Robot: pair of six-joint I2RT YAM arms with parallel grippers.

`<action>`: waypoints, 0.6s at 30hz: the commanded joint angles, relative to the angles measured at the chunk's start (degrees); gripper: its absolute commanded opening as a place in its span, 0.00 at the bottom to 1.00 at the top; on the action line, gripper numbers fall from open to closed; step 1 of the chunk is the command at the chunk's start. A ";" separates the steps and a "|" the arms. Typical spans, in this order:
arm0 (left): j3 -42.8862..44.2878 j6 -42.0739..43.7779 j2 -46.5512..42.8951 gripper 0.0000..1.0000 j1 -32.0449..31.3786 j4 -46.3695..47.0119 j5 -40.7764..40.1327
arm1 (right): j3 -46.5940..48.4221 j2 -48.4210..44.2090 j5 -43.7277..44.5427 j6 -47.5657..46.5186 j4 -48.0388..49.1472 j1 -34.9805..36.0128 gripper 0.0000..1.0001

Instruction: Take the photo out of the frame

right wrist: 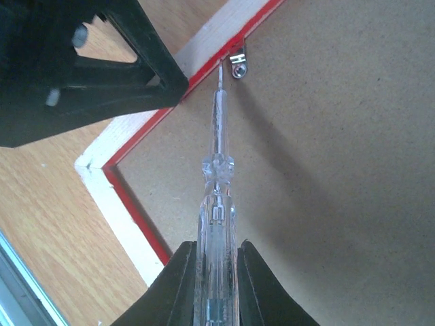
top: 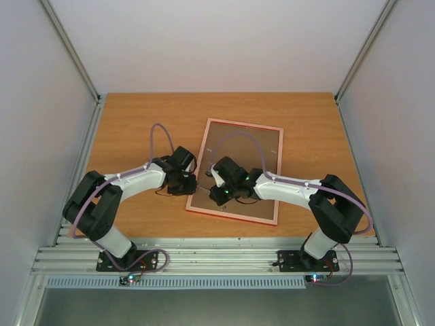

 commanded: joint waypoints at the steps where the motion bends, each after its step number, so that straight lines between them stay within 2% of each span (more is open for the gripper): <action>1: -1.06 -1.22 2.19 0.17 -0.21 2.79 0.19 | 1.59 1.79 1.29 -0.70 -1.99 0.52 0.01; 11: -1.31 -1.24 2.45 0.17 -0.23 3.02 0.67 | 1.27 2.72 1.38 0.39 0.41 0.48 0.01; 18: -2.91 -1.42 2.00 0.17 -0.23 3.19 0.78 | -0.76 1.88 6.30 2.85 3.49 0.39 0.01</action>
